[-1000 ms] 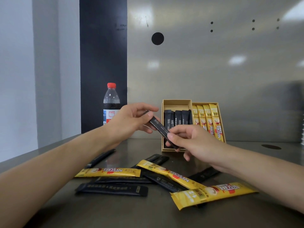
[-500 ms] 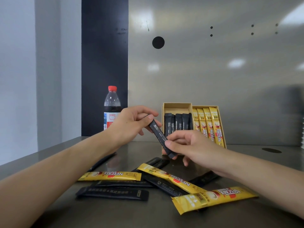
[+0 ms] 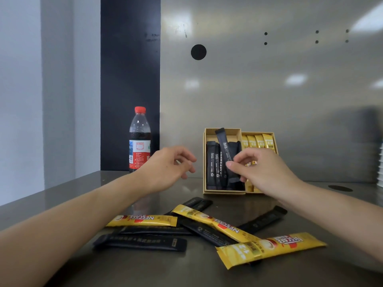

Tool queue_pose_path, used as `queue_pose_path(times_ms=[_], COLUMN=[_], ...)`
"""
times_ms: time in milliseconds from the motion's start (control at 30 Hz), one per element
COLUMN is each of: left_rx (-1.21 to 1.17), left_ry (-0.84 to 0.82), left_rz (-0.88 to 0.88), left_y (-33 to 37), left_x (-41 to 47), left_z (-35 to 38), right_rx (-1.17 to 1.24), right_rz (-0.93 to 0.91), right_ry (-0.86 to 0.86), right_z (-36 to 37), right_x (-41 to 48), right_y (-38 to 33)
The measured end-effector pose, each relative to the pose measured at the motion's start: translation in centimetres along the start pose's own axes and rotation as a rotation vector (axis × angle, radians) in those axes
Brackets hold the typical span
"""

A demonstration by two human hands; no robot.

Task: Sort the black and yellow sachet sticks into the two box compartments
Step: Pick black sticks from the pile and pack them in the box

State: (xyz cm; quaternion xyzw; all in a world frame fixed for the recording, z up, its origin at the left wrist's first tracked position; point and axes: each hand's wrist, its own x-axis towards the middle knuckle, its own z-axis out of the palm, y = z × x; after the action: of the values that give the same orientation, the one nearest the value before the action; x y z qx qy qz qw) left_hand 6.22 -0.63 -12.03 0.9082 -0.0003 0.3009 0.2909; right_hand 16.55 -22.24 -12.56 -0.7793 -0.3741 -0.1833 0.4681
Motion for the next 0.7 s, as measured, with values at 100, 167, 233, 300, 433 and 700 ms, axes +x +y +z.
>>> queue_pose_path(times_ms=[100, 167, 233, 300, 433, 700], left_rx=[0.071, 0.1, 0.12, 0.12, 0.141, 0.173], left_ry=[-0.045, -0.073, -0.095, -0.109, -0.121, -0.146], left_rz=[0.015, 0.021, 0.025, 0.025, 0.034, 0.045], left_y=[0.0, 0.1, 0.3, 0.5, 0.6, 0.9], left_x=[-0.2, -0.3, -0.4, -0.4, -0.6, -0.8], left_z=[0.6, 1.1, 1.4, 1.6, 1.7, 1.8], right_rx=[-0.108, -0.152, -0.183, -0.223, -0.291, -0.443], right_rz=[-0.027, -0.055, -0.076, -0.091, -0.126, -0.182], right_ry=[0.034, 0.035, 0.022, 0.017, 0.032, 0.029], right_z=[0.0, 0.3, 0.8, 1.3, 1.7, 1.7], right_x=[0.4, 0.4, 0.3, 0.2, 0.2, 0.0], right_y=[0.2, 0.0, -0.2, -0.2, 0.1, 0.3])
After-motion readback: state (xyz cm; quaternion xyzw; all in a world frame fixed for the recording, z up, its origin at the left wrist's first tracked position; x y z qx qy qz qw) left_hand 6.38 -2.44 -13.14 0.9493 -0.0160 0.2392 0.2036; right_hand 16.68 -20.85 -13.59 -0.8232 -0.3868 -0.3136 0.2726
